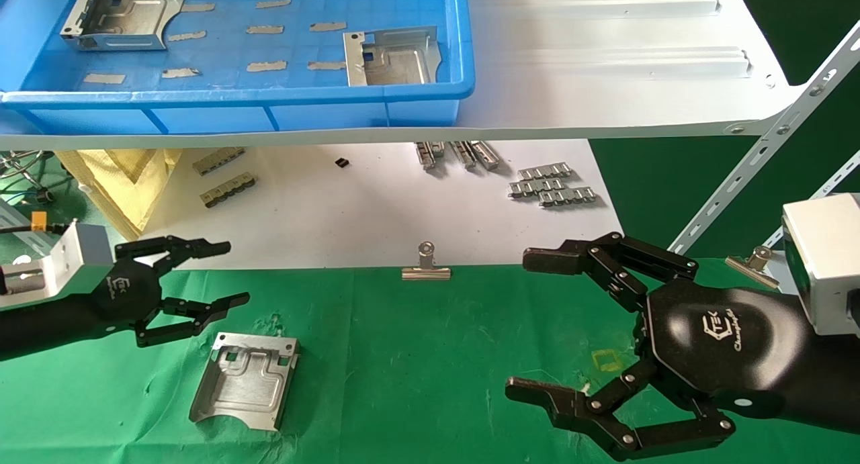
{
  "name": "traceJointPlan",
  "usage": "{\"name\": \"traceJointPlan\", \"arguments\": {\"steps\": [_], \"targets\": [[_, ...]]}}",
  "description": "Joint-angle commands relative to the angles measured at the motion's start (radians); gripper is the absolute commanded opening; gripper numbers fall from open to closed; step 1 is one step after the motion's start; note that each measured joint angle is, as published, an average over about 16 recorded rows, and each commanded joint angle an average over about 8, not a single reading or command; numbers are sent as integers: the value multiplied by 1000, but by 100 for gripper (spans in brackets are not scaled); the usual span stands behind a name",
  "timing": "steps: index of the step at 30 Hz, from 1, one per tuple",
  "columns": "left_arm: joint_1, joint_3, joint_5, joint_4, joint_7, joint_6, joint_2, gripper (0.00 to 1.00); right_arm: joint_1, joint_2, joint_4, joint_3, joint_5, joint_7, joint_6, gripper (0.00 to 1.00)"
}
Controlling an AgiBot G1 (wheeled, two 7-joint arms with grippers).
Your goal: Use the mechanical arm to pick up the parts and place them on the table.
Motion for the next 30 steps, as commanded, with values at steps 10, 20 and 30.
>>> {"name": "traceJointPlan", "arguments": {"steps": [10,20,30], "targets": [[28,-27,-19,-47,-48,-4,-7,100,0,0,0,0,0,0,0,100],[108,-106,-47,-246,-188,-20,-38,100,0,0,0,0,0,0,0,100],[190,-186,-75,-448,-331,-36,-69,100,0,0,0,0,0,0,0,100]]}}
